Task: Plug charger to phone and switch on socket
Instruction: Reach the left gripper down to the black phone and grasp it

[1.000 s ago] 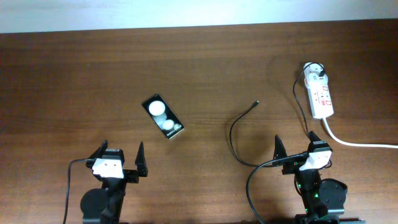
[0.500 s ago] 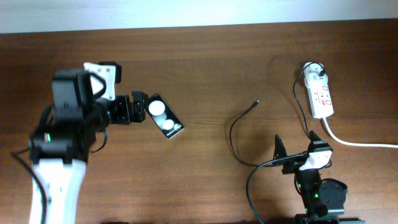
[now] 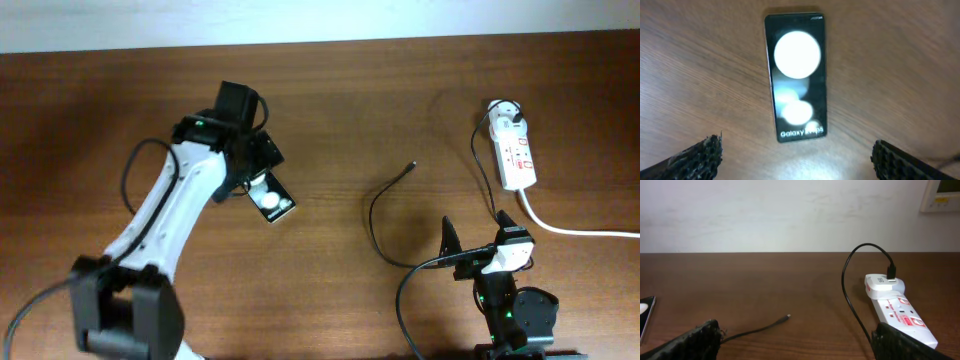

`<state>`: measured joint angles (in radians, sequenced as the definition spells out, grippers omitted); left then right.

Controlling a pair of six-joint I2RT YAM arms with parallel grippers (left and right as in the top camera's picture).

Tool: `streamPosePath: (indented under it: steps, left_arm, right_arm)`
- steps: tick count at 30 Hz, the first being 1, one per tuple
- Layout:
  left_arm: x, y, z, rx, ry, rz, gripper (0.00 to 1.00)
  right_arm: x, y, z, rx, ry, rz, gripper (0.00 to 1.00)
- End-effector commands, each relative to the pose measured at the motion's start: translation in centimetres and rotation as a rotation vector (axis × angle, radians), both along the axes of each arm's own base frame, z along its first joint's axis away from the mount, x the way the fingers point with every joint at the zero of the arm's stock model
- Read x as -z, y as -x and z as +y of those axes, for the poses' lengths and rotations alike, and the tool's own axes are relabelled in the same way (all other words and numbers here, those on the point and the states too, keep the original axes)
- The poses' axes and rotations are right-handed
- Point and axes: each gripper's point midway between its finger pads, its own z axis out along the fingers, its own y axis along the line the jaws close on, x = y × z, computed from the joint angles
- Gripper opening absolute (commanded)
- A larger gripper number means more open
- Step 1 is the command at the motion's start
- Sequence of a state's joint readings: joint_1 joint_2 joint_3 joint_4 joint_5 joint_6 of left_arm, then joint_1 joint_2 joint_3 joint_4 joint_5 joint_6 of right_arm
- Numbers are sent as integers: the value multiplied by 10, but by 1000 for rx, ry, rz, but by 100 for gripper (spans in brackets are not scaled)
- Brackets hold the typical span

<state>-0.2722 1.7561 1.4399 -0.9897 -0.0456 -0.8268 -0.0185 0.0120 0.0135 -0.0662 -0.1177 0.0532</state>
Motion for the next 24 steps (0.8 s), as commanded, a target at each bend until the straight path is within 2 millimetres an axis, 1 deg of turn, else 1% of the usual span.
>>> streamPosePath:
  steps: [1,4,7,10,13,16,17,21,22,24]
  left_arm:
    - [35,-11,-2,-59,-11,56,99]
    - [55,-20,-5,-58,-8,67,99]
    - [87,-17,-4,-58,-31,138,99]
    - [109,-15,-4,-58,-44,182,99]
    - [115,-25,-6,-58,-35,150,99]
    - [128,-21,-6,-58,-43,180,99]
    - [136,-19,-5,-58,-49,200,99]
    - [139,-16,-8,-55,-33,216,100]
    - [139,-16,-9,-54,-27,219,96]
    - [139,-15,-9,-53,-28,221,84]
  right_arm:
    - [3,0,0,1,-3,3,99]
    - [3,0,0,0,-3,3,99]
    - [3,0,0,0,-3,3,99]
    - [3,0,0,1,-3,3,99]
    - [3,0,0,0,-3,3,99]
    - [3,0,0,1,-3,3,99]
    - [3,0,0,0,-3,3,99]
    - [3,0,0,1,-3,3,99]
    - [3,0,0,1,-3,3,99]
    - [3,0,0,1,-3,3,99]
